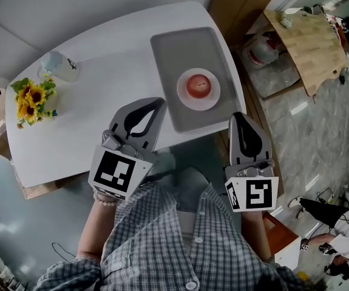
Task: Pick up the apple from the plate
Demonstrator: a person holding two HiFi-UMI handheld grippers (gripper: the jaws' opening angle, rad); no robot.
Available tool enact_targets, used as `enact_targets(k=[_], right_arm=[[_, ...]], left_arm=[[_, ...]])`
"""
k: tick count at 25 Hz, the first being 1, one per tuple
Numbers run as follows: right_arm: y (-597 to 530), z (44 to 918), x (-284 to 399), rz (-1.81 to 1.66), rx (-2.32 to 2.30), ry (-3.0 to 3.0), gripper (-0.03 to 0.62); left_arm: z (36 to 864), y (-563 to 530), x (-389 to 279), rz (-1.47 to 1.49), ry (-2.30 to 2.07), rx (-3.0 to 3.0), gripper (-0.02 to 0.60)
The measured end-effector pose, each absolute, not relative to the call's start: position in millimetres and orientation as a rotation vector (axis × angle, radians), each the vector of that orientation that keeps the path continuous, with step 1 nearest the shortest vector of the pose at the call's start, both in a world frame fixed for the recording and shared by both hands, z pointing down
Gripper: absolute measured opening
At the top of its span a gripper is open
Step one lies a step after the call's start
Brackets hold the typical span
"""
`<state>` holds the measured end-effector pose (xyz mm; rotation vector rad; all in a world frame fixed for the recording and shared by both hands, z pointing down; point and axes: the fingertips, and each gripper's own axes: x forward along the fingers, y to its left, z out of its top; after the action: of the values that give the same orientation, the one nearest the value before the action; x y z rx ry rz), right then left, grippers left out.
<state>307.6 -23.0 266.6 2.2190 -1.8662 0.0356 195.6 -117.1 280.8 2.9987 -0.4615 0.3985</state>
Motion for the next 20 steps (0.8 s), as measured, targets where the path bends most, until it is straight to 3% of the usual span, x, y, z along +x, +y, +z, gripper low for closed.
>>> enact_targets(k=[20], right_arm=[[-92.8,317.7,344.8,0.246,2.041,-1.892,0.031]], left_arm=[[342.5,-149.0,227.2,0.603,-0.437,2.828,0.011]])
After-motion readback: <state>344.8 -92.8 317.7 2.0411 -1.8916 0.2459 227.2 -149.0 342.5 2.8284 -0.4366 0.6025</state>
